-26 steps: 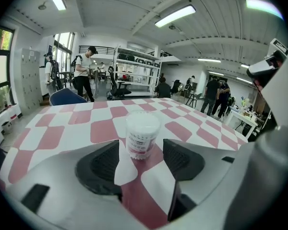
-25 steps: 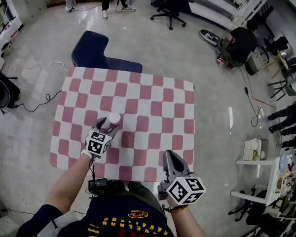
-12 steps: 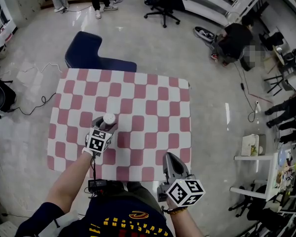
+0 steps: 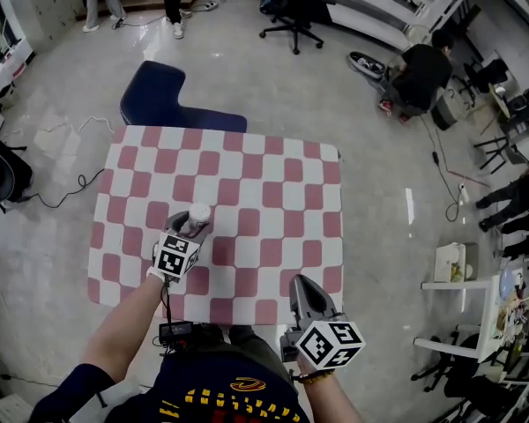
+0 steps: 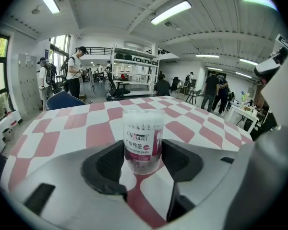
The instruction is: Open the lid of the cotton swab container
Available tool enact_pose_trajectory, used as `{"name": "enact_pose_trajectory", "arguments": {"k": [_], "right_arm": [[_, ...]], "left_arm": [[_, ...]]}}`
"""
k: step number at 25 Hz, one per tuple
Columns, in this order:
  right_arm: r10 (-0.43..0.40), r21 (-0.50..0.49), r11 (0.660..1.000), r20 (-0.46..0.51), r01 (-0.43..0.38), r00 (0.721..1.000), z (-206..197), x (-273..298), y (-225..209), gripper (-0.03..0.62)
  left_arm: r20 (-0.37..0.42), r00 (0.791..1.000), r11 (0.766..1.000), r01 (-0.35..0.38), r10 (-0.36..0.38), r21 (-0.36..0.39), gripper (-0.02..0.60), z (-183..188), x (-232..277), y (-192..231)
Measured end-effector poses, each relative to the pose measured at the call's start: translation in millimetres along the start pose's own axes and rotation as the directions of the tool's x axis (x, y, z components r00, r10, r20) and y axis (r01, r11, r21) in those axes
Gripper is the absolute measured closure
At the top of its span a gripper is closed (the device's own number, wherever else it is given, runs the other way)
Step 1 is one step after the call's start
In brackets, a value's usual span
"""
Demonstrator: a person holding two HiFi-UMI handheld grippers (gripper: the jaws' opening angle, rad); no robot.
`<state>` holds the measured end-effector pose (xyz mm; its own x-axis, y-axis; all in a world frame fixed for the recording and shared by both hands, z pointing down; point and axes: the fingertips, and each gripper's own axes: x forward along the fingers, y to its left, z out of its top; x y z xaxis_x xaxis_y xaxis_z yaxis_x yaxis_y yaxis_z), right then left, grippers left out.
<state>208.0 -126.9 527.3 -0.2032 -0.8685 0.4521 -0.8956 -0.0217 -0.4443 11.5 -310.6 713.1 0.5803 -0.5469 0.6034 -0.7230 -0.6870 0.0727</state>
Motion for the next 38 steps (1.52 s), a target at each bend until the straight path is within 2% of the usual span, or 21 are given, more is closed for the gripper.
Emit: {"name": "enact_pose_trajectory", "arguments": {"k": [6, 9, 15, 22, 27, 30, 35, 38], "right_arm": [[0.053, -0.019, 0.998, -0.008, -0.053, 0.999, 2.8, 9.3, 16.3, 0.583], [0.086, -0.035, 0.996, -0.013, -0.086, 0.996, 6.0, 14.9, 25.4, 0.583], [0.153, -0.074, 0.985, -0.017, -0.154, 0.988, 13.5, 24.3, 47.1, 0.583], [0.253, -0.131, 0.958, -0.016, -0.253, 0.967, 30.3, 28.8, 82.6, 0.583], [0.342, -0.221, 0.917, 0.005, -0.332, 0.940, 57.8, 22.2, 117.0, 0.583], [0.394, -0.267, 0.888, 0.024, -0.374, 0.919, 77.4, 14.0, 136.9, 0.583], [0.500, -0.379, 0.803, 0.010, -0.459, 0.866, 97.2, -6.9, 173.7, 0.583], [0.535, -0.445, 0.756, 0.001, -0.479, 0.845, 103.5, -17.3, 187.3, 0.583]], "left_arm": [[0.052, 0.998, 0.999, 0.029, -0.030, 0.017, 0.336, 16.1, -27.5, -12.0], [0.103, 0.994, 1.000, 0.028, -0.029, 0.006, 0.336, 29.3, -50.5, -16.3], [0.218, 0.975, 0.999, 0.035, -0.026, -0.036, 0.336, 59.9, -114.0, -29.4], [0.308, 0.950, 0.998, 0.055, -0.046, -0.021, 0.336, 97.0, -180.7, -62.6], [0.324, 0.944, 0.997, 0.071, -0.066, -0.005, 0.336, 118.4, -214.8, -83.7], [0.352, 0.933, 0.997, 0.080, -0.076, 0.002, 0.336, 133.4, -232.5, -94.8], [0.404, 0.910, 0.996, 0.075, -0.090, 0.053, 0.336, 155.6, -256.4, -116.0], [0.419, 0.902, 0.994, 0.073, -0.102, 0.085, 0.336, 164.4, -264.5, -128.0]]}}
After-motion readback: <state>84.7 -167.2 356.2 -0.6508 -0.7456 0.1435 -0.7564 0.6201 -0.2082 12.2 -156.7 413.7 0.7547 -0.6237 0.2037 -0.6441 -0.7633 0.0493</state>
